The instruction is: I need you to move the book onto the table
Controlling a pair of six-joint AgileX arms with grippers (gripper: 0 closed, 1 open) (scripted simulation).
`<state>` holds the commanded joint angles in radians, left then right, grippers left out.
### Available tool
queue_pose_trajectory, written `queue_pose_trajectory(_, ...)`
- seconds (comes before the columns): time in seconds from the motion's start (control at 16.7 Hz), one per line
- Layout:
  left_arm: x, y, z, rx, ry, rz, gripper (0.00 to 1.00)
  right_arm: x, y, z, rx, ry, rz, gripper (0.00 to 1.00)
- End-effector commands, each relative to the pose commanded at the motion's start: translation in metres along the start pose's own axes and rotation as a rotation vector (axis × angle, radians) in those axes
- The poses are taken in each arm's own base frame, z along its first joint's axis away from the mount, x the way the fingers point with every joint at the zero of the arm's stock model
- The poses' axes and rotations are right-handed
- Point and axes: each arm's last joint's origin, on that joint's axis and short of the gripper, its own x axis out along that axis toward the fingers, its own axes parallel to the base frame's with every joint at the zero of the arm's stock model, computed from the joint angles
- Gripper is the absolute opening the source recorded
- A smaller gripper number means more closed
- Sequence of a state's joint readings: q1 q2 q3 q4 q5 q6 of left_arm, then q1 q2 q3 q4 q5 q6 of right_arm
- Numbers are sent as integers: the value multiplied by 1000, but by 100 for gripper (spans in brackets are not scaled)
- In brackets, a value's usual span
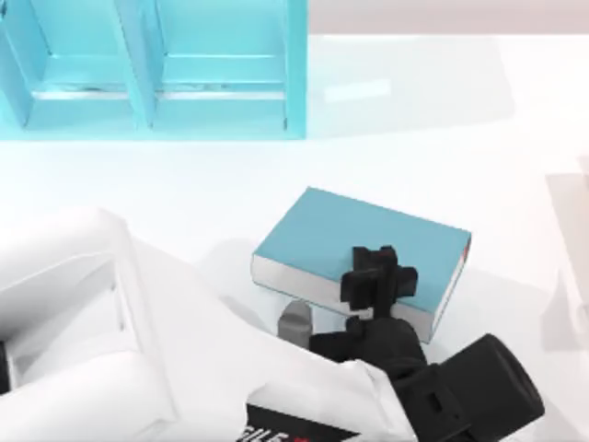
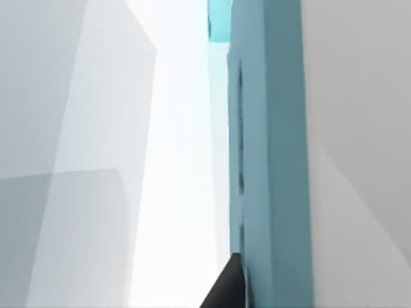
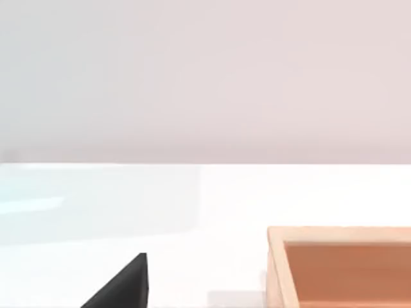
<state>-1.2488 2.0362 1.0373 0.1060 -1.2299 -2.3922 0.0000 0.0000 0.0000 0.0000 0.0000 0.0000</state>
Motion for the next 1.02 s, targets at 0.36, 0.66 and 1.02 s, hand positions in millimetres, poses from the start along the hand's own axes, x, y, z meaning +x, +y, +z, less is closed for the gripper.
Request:
queue_pose_trajectory(0.36, 0, 0, 0, 0, 0, 0, 53, 0, 0, 0, 0, 0, 0, 100)
queue_pose_trajectory(0.66, 0, 0, 0, 0, 0, 0, 90, 0, 0, 0, 0, 0, 0, 100)
queue_pose_trajectory(1.02, 0, 0, 0, 0, 0, 0, 100, 0, 0, 0, 0, 0, 0, 100)
